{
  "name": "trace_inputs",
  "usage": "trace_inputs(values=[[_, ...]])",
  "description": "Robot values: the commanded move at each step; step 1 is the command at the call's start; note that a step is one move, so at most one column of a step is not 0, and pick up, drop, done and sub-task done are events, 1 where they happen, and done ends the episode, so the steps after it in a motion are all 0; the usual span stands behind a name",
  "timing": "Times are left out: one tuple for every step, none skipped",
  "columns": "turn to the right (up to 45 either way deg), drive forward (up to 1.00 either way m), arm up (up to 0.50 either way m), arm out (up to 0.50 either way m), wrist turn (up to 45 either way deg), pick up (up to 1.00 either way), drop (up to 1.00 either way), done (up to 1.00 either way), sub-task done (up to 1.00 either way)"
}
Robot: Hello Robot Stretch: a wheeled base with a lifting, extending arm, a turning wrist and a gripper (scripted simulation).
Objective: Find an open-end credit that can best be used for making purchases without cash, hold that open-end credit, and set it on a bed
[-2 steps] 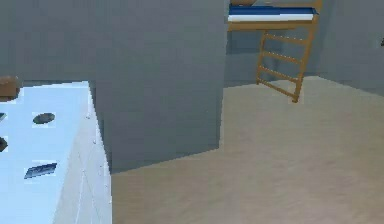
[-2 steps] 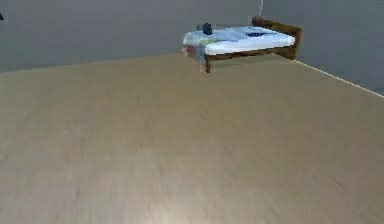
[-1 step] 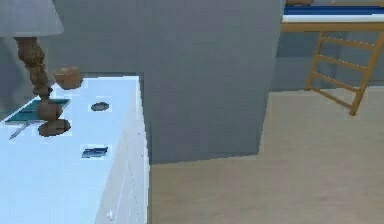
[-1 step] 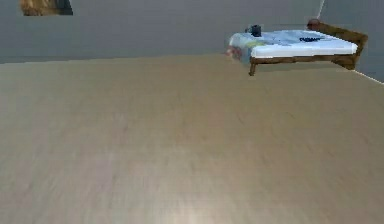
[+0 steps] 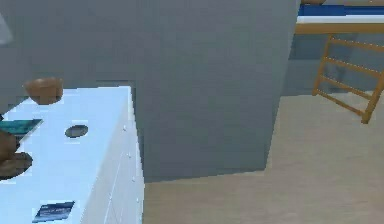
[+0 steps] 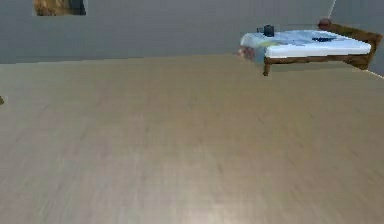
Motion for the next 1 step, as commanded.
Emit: trace_inputs(values=[[-45.0,0.0,0.0,0.0,0.0,0.0,0.0,0.0,0.0]])
